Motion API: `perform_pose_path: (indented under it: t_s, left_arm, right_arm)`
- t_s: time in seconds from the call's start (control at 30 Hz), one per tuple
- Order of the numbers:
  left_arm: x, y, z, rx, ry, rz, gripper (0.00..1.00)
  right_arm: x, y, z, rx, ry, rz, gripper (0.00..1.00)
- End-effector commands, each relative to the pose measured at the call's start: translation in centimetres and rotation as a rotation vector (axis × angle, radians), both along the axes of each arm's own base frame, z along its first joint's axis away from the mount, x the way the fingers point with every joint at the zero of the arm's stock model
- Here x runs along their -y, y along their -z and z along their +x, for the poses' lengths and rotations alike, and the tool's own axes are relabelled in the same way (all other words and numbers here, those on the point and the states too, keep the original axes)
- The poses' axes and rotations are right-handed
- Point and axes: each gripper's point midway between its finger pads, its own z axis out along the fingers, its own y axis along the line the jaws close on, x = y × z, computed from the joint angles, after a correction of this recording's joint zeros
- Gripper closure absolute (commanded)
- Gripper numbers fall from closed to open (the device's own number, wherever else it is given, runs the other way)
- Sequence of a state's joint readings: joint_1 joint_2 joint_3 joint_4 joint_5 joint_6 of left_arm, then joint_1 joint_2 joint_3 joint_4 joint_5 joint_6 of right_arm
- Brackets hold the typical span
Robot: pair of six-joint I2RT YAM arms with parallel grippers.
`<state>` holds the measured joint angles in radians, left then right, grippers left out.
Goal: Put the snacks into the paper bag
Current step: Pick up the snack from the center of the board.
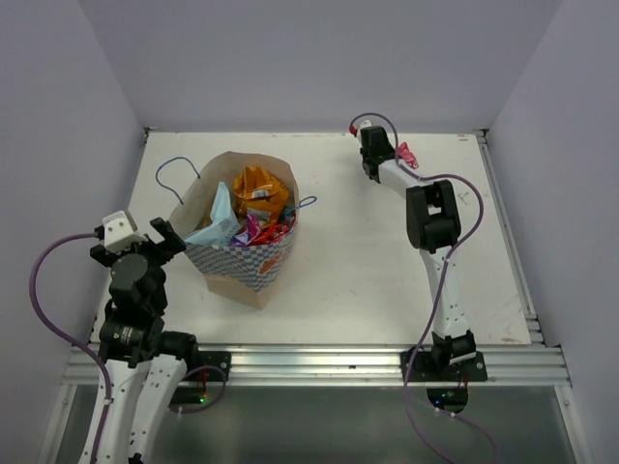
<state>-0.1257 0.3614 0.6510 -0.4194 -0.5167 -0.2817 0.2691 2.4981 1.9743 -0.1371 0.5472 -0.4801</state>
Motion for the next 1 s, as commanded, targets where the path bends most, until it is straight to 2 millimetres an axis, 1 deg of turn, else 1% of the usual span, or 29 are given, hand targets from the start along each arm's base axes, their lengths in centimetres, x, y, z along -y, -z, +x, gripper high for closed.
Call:
perform_pose_path:
  t_s: [0.0, 0.13, 0.2, 0.23, 0.27, 0.33, 0.37, 0.4, 0.6, 0.63, 0.7, 0.73, 0.77, 0.8, 0.83, 0.87, 0.9, 0.93, 0.97]
  left_arm:
    - [-1.7, -0.6, -0.7, 0.063, -0.107, -0.012, 0.00]
    - [-2.0, -0.8, -1.2, 0.086, -0.126, -0.021, 0.00]
    - [-1.6, -0.9, -1.0, 0.090, -0.103, -0.020, 0.00]
    - [-1.4, -1.2, -0.9, 0.097, -0.089, -0.020, 0.00]
    - [-0.9, -1.2, -0.7, 0.100, -0.055, -0.019, 0.00]
    - [-0.3, -1.5, -0.4, 0.111, -0.015, -0.009, 0.00]
    - [0.0, -1.6, -0.3, 0.115, 0.003, -0.007, 0.00]
    - [0.4, -1.7, -0.2, 0.118, 0.026, -0.005, 0.00]
    - [1.4, -2.7, -0.4, 0.175, 0.096, 0.008, 0.00]
    - [1.5, -3.3, -0.8, 0.202, 0.102, 0.005, 0.00]
    - [1.5, -3.9, -1.2, 0.234, 0.109, 0.004, 0.00]
    - [1.5, -4.1, -1.3, 0.238, 0.111, 0.005, 0.00]
    - [1.5, -4.3, -1.4, 0.242, 0.109, 0.006, 0.00]
    - [1.5, -4.5, -1.5, 0.246, 0.109, 0.004, 0.00]
    - [1.5, -4.7, -1.6, 0.249, 0.112, 0.004, 0.00]
    - [1.5, -4.8, -1.8, 0.251, 0.110, 0.001, 0.00]
    - [1.5, -5.2, -2.0, 0.261, 0.113, -0.002, 0.00]
    - [1.5, -5.4, -2.2, 0.264, 0.115, -0.002, 0.00]
    - [1.4, -5.5, -2.3, 0.267, 0.112, -0.002, 0.00]
  right_arm:
    - [1.0, 0.4, 0.4, 0.002, 0.032, -0.074, 0.59]
    - [1.4, 1.0, 0.0, -0.017, 0.041, -0.119, 0.63]
    - [1.6, 1.2, -0.1, -0.023, 0.041, -0.133, 0.70]
    - [1.7, 1.3, -0.1, -0.026, 0.042, -0.137, 0.73]
    - [1.6, 1.2, -0.1, -0.024, 0.039, -0.139, 0.81]
    - [1.7, 1.2, -0.2, -0.021, 0.042, -0.141, 0.88]
    - [1.7, 1.1, -0.2, -0.017, 0.045, -0.134, 0.96]
    - [1.8, 1.1, -0.2, -0.017, 0.048, -0.132, 0.99]
    - [1.2, -0.4, -0.7, 0.014, 0.051, -0.091, 1.00]
    - [1.1, -1.1, -1.0, 0.021, 0.049, -0.085, 1.00]
    - [0.6, -1.9, -1.4, 0.035, 0.043, -0.052, 1.00]
    - [0.5, -1.7, -1.9, 0.023, 0.040, -0.044, 1.00]
    - [0.2, -3.1, -2.1, 0.050, 0.047, -0.013, 1.00]
    - [-0.1, -3.3, -2.4, 0.046, 0.041, 0.008, 1.00]
    - [-0.2, -3.0, -3.0, 0.035, 0.040, 0.021, 1.00]
    - [-0.4, -4.6, -3.2, 0.064, 0.048, 0.056, 1.00]
    - [-0.7, -4.1, -3.9, 0.044, 0.039, 0.074, 1.00]
    - [-1.0, -4.6, -4.3, 0.051, 0.038, 0.092, 1.00]
    - [-1.4, -6.2, -4.6, 0.080, 0.041, 0.129, 1.00]
